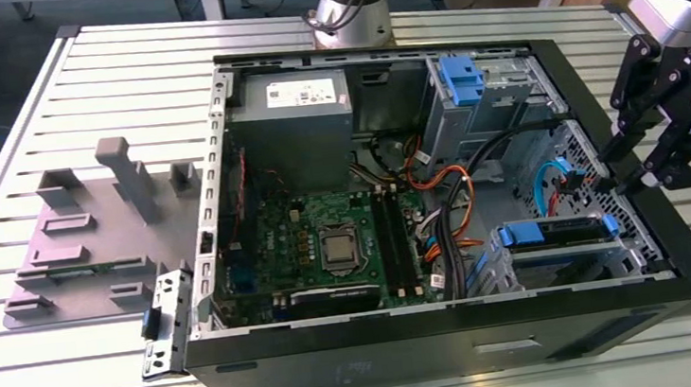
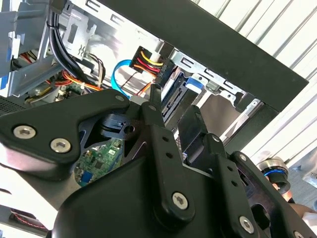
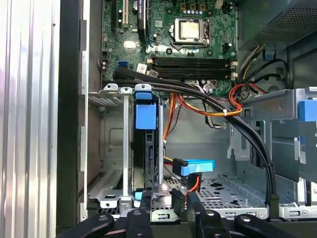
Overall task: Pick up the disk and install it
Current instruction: 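Insert the first disk wire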
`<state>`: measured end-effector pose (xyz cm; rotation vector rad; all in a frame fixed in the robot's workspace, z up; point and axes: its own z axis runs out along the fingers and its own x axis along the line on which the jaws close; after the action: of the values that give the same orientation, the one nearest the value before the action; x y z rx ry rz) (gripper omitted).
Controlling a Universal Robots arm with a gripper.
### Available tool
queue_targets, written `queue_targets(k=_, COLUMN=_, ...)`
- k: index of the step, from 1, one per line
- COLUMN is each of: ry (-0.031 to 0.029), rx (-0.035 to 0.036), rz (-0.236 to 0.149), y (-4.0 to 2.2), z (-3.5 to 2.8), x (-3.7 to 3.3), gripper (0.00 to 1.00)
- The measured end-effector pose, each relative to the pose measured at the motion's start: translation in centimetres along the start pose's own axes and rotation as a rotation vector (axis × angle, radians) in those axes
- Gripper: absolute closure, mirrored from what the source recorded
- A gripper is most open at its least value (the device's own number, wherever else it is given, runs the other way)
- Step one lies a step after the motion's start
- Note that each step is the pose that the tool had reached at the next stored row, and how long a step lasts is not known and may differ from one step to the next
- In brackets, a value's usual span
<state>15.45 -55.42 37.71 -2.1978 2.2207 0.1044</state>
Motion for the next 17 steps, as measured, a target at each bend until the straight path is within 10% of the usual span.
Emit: queue_targets(k=17, ry=0.0000, rx=0.0000, rz=0.000, y=-0.28, z=0.03, x=-0.49, gripper=0.59)
